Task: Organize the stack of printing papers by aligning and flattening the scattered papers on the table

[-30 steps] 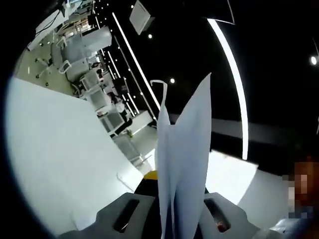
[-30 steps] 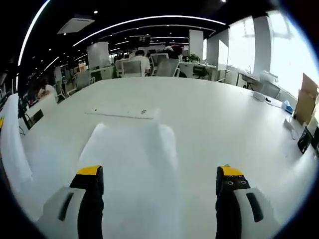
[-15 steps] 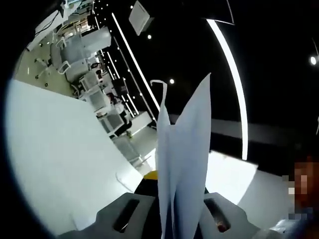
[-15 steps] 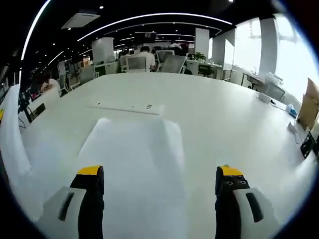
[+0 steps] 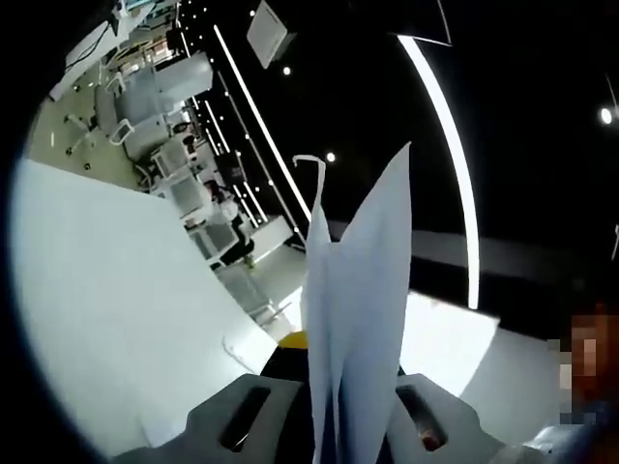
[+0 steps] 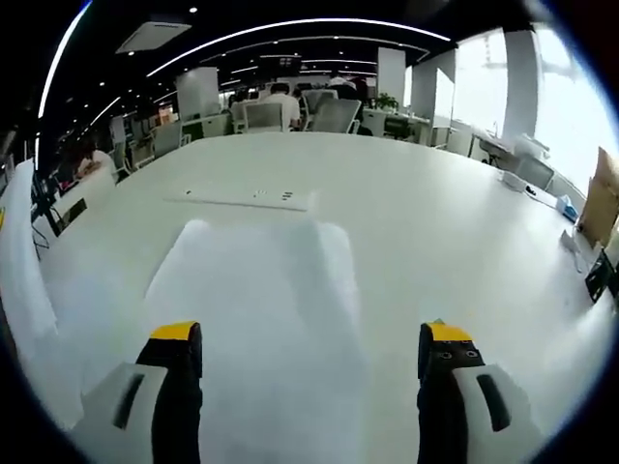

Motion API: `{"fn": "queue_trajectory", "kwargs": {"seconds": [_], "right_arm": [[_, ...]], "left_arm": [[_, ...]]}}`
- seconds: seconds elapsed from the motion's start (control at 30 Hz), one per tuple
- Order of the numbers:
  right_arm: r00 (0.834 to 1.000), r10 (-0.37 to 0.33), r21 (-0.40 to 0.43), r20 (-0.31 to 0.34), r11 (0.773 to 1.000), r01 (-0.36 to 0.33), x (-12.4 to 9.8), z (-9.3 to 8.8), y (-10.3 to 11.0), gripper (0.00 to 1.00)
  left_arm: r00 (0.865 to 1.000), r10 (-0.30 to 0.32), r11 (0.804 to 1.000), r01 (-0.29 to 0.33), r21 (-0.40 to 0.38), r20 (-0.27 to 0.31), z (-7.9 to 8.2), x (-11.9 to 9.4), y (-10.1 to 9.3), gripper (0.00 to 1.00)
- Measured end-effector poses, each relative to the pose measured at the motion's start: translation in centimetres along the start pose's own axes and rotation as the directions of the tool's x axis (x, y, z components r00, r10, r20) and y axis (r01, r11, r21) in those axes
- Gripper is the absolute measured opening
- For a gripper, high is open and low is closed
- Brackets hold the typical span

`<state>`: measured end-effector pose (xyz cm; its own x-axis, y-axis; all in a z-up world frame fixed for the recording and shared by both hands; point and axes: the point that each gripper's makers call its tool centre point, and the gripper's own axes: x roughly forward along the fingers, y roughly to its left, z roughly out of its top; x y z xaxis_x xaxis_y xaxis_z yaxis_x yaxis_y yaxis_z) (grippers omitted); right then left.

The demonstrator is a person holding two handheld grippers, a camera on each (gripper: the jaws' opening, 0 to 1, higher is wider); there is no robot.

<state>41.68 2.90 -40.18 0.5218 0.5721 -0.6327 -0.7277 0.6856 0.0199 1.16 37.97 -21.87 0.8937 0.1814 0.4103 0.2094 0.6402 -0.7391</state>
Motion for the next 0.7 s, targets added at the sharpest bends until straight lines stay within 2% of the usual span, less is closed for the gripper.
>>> {"fn": "queue_trajectory", "kwargs": {"seconds": [0.7], "right_arm": [[0.999, 0.015, 0.026, -0.044, 1.000, -0.014, 1.9, -1.2, -0.4, 0.86]], "left_arm": [[1.000, 0.005, 1.000, -0.005, 0.006, 0.003, 0.0, 0.0, -0.1, 0.06]]}}
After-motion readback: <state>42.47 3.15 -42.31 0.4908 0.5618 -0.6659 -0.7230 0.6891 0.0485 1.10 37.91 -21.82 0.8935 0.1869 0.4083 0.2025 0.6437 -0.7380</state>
